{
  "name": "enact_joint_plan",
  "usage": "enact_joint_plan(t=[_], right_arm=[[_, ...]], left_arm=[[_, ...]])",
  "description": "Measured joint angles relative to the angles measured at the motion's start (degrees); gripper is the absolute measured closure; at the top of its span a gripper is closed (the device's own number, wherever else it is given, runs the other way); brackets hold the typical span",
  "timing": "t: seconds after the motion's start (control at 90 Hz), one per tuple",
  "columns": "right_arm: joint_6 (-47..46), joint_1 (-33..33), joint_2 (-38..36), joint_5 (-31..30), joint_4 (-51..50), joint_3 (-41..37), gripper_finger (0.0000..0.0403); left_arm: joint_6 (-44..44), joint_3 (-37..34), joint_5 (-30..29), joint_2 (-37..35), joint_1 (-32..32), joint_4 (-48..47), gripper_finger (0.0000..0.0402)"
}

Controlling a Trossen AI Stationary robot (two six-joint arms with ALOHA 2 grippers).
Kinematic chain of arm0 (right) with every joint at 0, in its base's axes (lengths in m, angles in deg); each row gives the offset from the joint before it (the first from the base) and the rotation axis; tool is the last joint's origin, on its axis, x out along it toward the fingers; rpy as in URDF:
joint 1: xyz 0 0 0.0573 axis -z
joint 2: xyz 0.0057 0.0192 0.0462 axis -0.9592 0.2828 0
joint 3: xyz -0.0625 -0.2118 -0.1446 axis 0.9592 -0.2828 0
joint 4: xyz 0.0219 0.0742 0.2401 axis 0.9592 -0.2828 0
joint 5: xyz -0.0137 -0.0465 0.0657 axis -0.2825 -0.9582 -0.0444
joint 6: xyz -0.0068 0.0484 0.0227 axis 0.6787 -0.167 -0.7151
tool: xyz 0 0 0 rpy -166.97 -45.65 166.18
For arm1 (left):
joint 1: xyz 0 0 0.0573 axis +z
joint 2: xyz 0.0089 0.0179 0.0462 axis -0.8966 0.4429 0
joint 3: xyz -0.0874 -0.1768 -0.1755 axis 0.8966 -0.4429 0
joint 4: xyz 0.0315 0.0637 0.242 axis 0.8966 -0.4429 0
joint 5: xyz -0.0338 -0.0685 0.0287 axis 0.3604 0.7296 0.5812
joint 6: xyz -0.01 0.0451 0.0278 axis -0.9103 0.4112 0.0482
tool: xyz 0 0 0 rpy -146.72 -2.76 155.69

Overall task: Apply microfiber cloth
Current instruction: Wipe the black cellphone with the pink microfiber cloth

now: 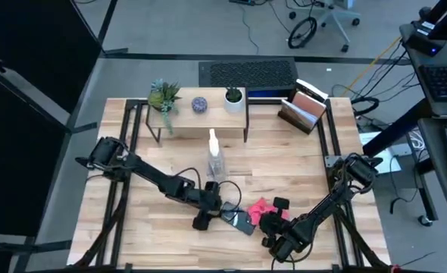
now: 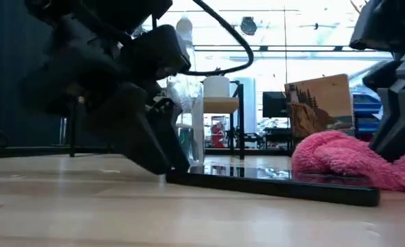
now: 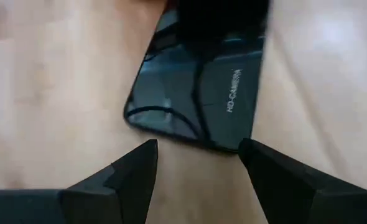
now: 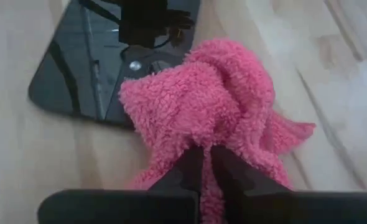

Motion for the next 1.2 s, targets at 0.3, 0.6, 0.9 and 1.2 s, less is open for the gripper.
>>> enact_joint_plan(t=[0.3,0.6,0.9,1.2], right_arm=[[5.31,3.25,0.18,-0.99,-0.45,-0.08,0.0403],[16.3,3.14,-6.78,-0.67,-3.21,5.69,0.0403],[33.12,4.66,-5.86,5.19,17.25,6.13,0.0403],[32.21,8.51,-1.18,5.14,18.01,6.1,0.0403]], left_arm=[[0.03,0.01,1.59,0.79,-2.0,6.91,0.0175],[0.52,3.91,-0.75,-1.2,-2.13,6.35,0.0175],[3.15,4.15,0.21,2.32,-0.95,6.82,0.0175],[3.37,4.42,0.45,8.21,-1.03,9.79,0.0175]])
